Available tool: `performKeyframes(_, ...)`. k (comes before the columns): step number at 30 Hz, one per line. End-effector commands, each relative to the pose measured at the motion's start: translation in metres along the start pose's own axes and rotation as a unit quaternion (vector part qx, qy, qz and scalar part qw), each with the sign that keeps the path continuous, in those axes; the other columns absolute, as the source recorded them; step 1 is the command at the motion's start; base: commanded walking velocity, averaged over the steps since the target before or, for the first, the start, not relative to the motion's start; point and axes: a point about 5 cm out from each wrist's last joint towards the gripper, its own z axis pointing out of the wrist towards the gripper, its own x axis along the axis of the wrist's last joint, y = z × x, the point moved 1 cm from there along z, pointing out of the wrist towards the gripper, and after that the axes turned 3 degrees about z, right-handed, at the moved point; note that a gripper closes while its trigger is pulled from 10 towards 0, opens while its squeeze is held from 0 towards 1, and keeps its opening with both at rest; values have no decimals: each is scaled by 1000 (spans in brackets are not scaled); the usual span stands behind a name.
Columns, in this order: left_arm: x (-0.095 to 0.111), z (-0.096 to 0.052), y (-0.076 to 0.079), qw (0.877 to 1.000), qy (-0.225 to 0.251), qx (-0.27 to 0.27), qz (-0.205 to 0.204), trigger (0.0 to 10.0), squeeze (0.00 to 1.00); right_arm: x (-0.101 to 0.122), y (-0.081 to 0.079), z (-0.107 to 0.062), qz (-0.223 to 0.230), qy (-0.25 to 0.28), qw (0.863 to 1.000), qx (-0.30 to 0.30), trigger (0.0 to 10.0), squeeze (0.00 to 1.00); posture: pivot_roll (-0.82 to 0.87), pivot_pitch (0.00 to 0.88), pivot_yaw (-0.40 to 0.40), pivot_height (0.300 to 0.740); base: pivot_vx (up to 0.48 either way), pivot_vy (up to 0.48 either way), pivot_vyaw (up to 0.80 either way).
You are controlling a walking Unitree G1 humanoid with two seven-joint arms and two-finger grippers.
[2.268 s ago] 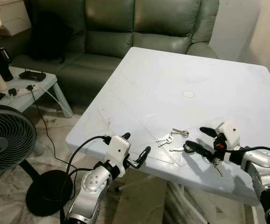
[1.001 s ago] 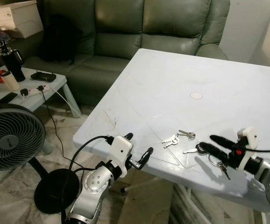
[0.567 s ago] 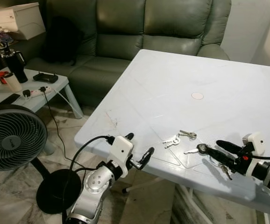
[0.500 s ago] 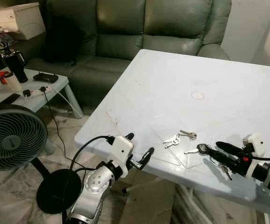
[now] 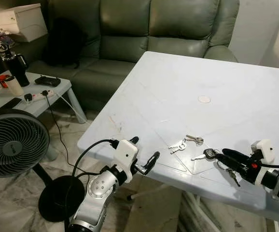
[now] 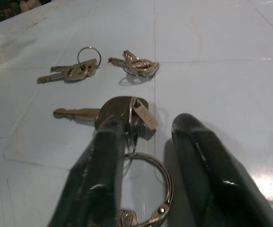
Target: Hang keys on a hook
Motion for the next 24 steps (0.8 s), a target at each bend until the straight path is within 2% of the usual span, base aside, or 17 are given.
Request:
performKeyframes(1,2,1,-2,1000,-3,-6,6,10000,0,6,2,-3,-14,4,1000,-2,0,0,-77,0,65,740,0,0,0)
performKeyframes(24,4,2,-4,1000,0,-3,10,10000,0,3,-4,-2,-9,10,1000,3,0,0,-75,0,66,740,0,0,0)
